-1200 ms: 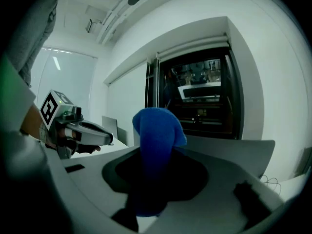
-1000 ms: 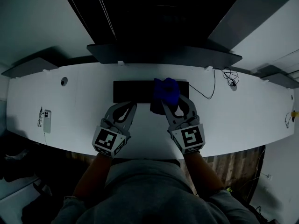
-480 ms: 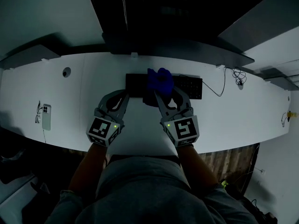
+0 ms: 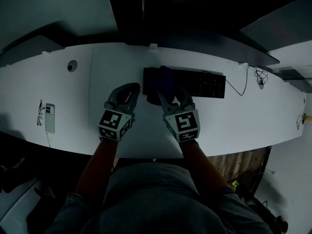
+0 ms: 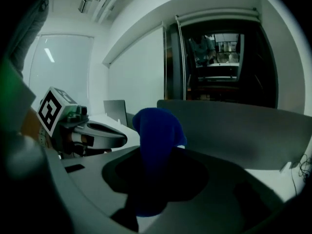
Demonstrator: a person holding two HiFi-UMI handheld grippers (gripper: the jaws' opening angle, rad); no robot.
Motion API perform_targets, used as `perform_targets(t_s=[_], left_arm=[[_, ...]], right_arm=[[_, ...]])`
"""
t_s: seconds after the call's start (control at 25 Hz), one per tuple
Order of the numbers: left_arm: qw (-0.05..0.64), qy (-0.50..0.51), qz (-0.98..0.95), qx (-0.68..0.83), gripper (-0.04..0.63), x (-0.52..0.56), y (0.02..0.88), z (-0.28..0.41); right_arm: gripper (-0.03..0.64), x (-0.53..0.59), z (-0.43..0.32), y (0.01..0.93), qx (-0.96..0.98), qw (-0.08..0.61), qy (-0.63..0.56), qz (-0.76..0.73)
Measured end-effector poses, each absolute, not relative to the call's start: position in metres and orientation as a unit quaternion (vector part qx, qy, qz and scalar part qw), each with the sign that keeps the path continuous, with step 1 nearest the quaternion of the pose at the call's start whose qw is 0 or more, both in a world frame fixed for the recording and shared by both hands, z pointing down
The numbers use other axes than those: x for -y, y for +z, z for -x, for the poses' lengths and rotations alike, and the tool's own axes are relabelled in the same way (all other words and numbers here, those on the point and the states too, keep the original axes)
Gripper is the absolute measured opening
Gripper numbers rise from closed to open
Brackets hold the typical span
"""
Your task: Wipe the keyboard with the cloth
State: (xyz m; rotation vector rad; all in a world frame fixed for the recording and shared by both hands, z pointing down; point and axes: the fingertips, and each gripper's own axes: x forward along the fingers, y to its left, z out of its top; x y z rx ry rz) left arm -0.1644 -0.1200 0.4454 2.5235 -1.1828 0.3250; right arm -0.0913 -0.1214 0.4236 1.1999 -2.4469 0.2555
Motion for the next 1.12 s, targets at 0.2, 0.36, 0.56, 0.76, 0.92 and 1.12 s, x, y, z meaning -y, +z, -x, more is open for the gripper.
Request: perform_targets(t_s=[0.2, 0.36, 0.56, 0.76, 0.92, 1.12], left_arm=[[0.194, 0.129, -0.875, 0.423, 0.008, 0.125, 0.483, 0.179], [0.215, 0.137, -0.867, 0.428, 0.008, 0.124, 0.506, 0.190], [0.231, 0.147, -0.862, 0.427, 0.008, 0.122, 0.526, 0.193], [0.249, 0.147, -0.853, 0.434, 0.008, 0.117, 0.537, 0.200], [0.254, 0.152, -0.850, 0.435, 0.008, 0.116, 0.545, 0.201], [0.264, 0.158, -0.849, 0.430, 0.008, 0.113, 0.555, 0.198]], right_arm=[[0.133, 0.123, 0.113, 0.465, 0.871, 0.215, 0.116, -0.426], [0.133, 0.122, 0.130, 0.494, 0.870, 0.236, 0.129, -0.414], [0.133, 0.122, 0.142, 0.519, 0.867, 0.253, 0.152, -0.402], [0.133, 0.121, 0.151, 0.542, 0.860, 0.271, 0.175, -0.395], [0.133, 0.121, 0.149, 0.561, 0.855, 0.289, 0.179, -0.391], [0.135, 0.122, 0.141, 0.574, 0.846, 0.308, 0.181, -0.397]])
